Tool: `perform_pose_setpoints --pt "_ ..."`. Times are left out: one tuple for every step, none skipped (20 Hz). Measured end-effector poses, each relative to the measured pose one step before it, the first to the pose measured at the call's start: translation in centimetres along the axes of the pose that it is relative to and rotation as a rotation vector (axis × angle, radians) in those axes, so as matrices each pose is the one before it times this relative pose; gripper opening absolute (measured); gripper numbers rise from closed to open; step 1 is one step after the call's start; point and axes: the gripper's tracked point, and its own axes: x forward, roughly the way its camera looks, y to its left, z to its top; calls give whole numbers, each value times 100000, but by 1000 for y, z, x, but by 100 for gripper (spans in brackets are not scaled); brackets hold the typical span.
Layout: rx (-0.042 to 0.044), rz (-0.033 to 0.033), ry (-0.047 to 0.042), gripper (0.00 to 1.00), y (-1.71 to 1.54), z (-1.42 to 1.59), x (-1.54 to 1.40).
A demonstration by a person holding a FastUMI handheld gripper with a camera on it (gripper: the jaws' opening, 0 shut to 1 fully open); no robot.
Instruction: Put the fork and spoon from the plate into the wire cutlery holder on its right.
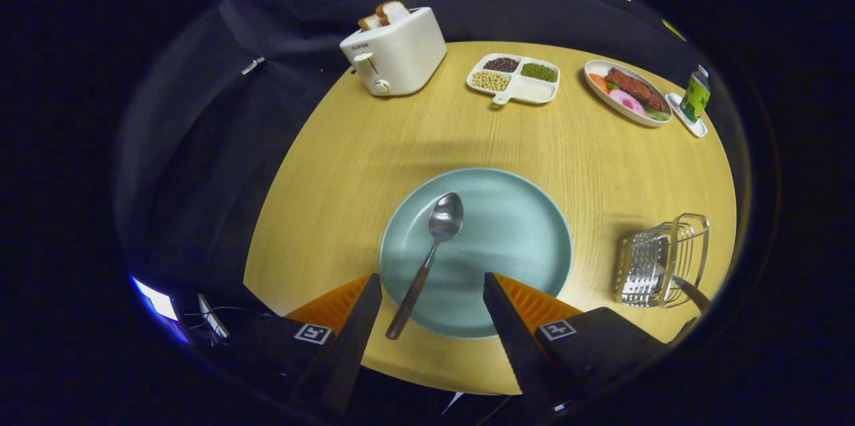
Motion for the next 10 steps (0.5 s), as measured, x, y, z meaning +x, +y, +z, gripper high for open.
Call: perform_pose_setpoints --pt "358 -1544 1976 93 -96 -497 913" --pt "662 -646 1409 93 -65 -459 638" --pt "1288 -584 1059 90 62 -310 751" --pt "803 -666 1173 88 -22 -249 544" --pt "113 -681 991 86 -50 -229 509" --pt "-99 -709 523 86 -92 -191 539" --pt "-193 -1243 1004 81 -167 -191 583" --pt "111 -943 1180 76 5 -274 636" --pt "394 -852 916 76 -173 -145 374" --pt "690 -597 391 76 -22 -53 399"
